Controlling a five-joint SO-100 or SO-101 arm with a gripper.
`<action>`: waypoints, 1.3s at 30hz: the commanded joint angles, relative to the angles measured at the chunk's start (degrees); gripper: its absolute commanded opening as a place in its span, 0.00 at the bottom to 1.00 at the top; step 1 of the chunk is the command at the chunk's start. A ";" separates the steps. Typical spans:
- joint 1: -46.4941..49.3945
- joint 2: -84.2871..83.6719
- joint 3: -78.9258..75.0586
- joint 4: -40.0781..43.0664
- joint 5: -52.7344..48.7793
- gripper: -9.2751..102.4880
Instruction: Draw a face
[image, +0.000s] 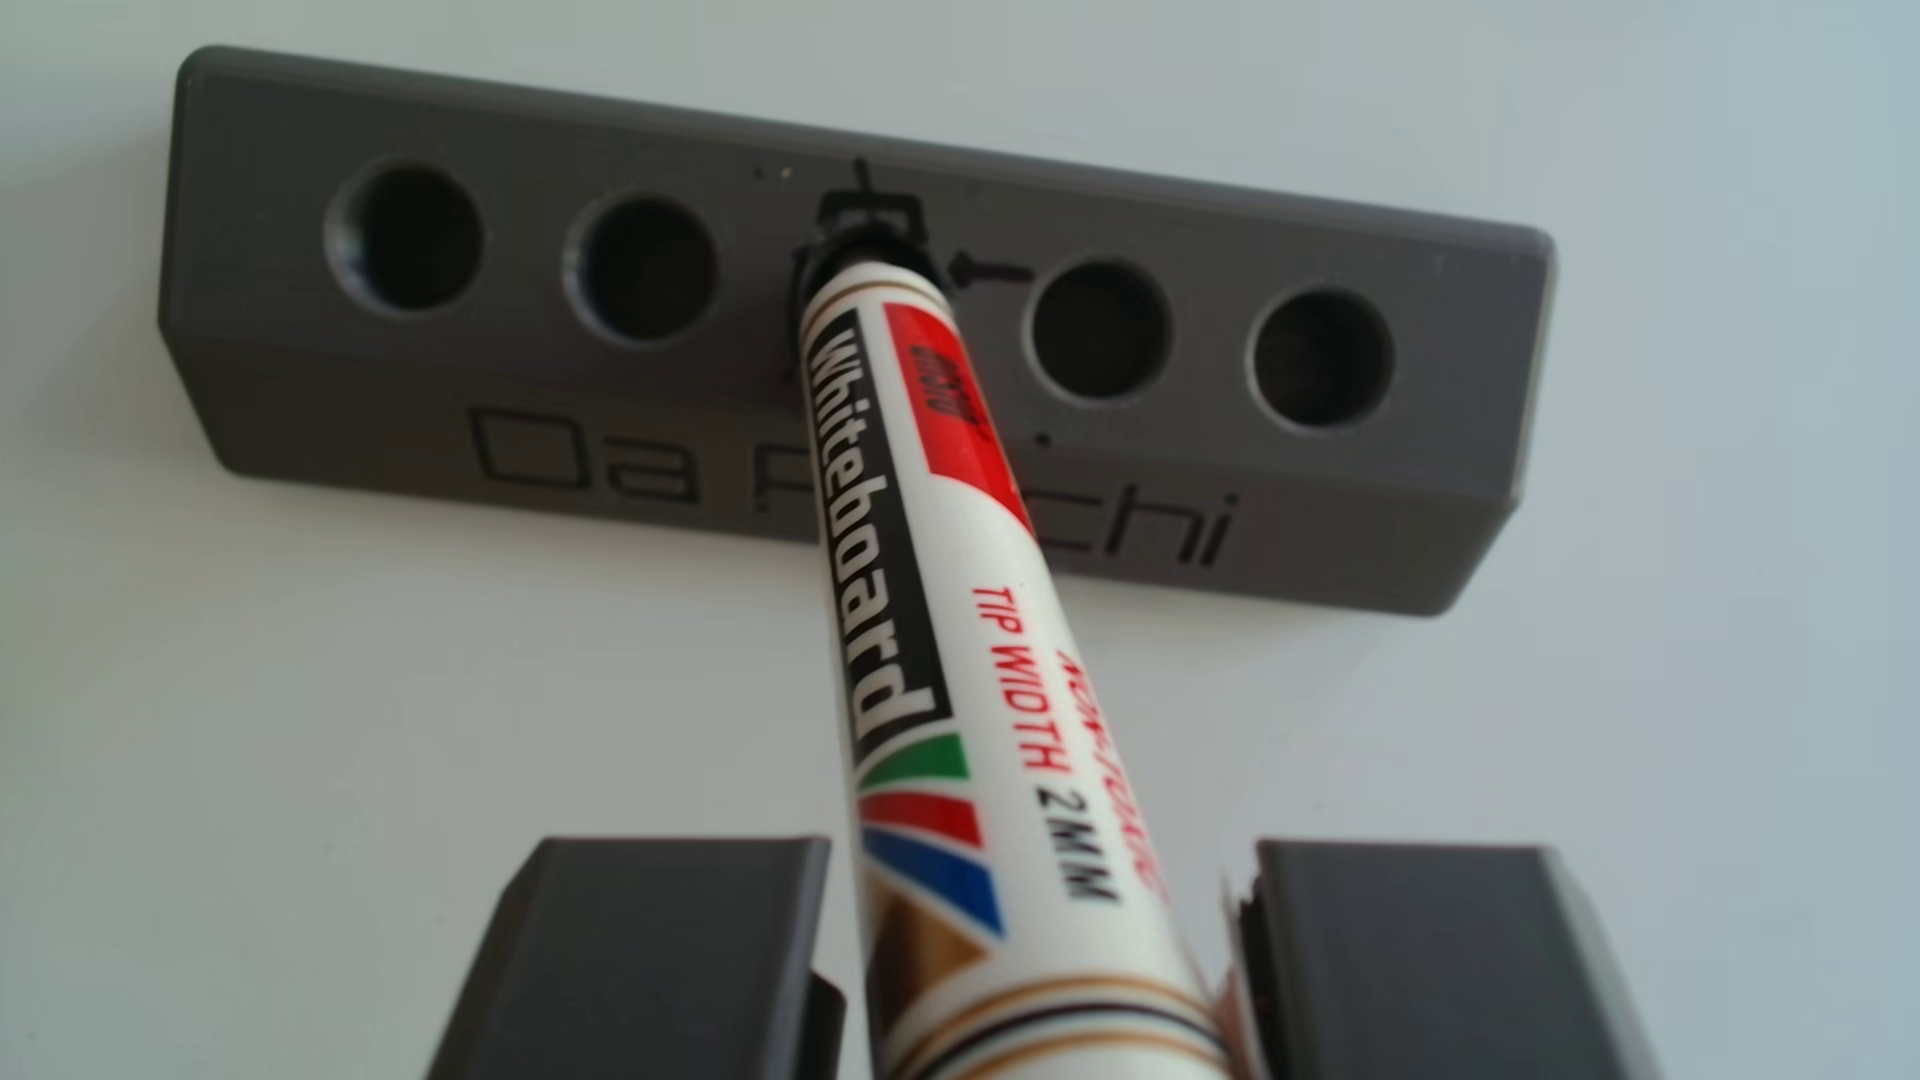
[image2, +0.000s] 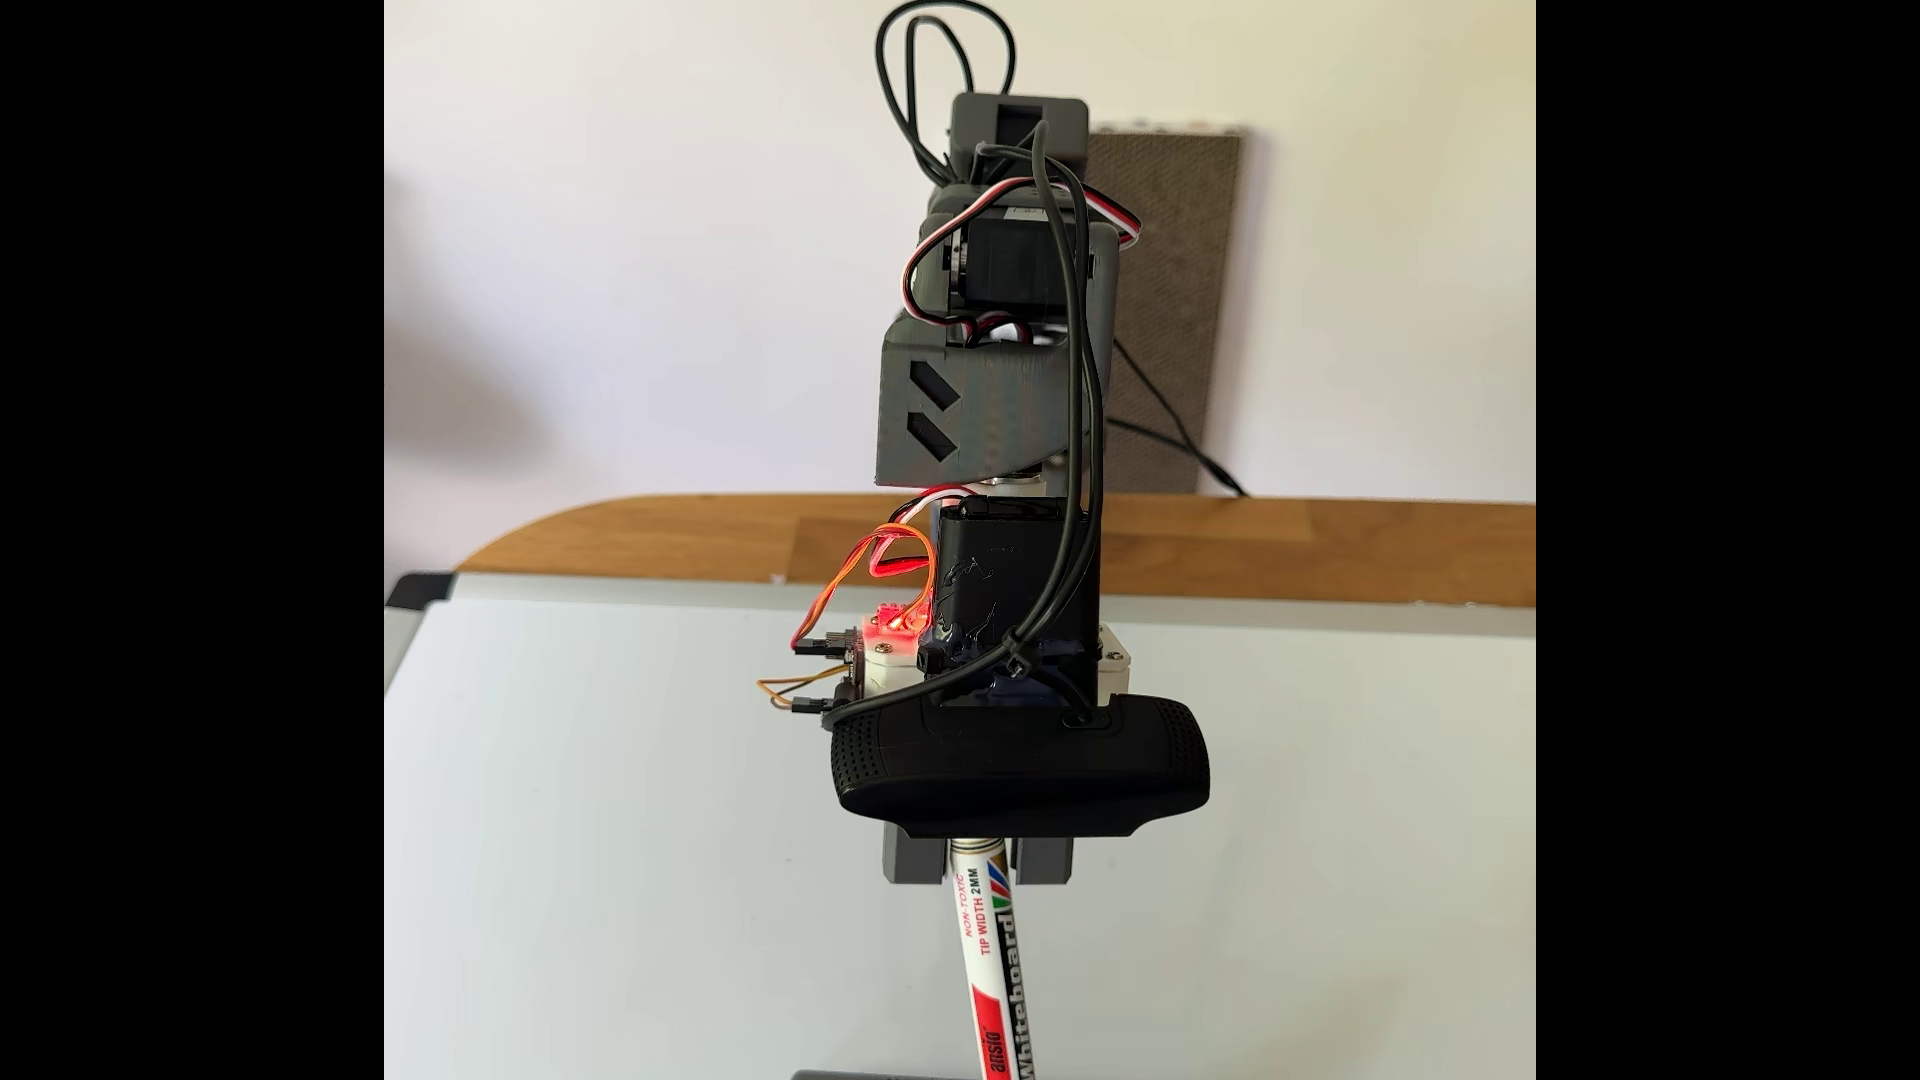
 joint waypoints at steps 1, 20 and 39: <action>0.70 1.67 -4.22 -1.58 -0.35 0.57; 0.70 1.67 -3.78 -1.32 -0.35 0.27; 0.70 1.85 -4.22 -1.58 0.62 0.08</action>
